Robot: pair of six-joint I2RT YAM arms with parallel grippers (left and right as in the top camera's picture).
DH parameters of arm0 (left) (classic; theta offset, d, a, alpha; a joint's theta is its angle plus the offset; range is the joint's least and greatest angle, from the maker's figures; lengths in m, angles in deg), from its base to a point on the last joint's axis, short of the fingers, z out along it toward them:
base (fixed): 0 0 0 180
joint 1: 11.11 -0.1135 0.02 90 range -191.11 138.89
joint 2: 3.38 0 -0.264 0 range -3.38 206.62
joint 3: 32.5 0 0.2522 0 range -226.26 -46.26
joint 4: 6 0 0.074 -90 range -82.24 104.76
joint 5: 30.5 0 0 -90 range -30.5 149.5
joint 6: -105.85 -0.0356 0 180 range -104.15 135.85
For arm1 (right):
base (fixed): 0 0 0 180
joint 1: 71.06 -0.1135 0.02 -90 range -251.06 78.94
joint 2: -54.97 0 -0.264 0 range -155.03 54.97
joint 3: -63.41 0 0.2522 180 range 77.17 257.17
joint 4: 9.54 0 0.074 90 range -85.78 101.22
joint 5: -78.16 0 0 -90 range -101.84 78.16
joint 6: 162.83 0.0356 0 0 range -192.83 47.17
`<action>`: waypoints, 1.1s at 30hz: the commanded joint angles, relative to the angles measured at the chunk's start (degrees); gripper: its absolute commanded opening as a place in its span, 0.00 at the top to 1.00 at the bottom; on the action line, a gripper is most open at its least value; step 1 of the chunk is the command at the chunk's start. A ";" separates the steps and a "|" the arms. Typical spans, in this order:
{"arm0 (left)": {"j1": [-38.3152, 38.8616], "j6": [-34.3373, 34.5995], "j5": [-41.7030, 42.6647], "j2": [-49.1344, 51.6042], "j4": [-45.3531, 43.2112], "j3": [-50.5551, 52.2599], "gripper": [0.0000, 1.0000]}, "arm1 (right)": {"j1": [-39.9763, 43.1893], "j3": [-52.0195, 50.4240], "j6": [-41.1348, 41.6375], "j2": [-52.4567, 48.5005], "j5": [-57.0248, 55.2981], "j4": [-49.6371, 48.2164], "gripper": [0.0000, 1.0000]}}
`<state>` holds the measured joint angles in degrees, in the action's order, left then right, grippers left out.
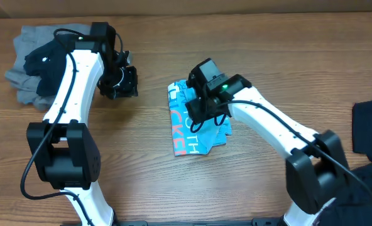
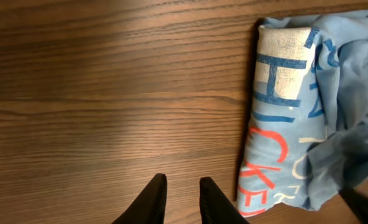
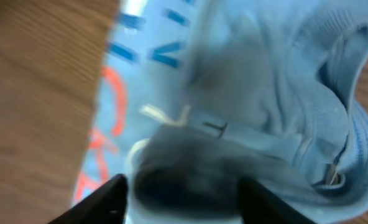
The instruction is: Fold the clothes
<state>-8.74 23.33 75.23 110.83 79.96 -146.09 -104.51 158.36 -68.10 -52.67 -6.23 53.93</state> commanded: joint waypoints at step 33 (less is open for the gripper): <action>1.44 -1.75 -0.22 -1.09 -0.46 -1.09 0.68 | 14.21 2.01 1.01 2.19 7.98 -0.17 0.26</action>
<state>-8.09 22.70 75.27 110.83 79.57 -146.09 -89.56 159.23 -61.02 -51.53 -7.08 57.87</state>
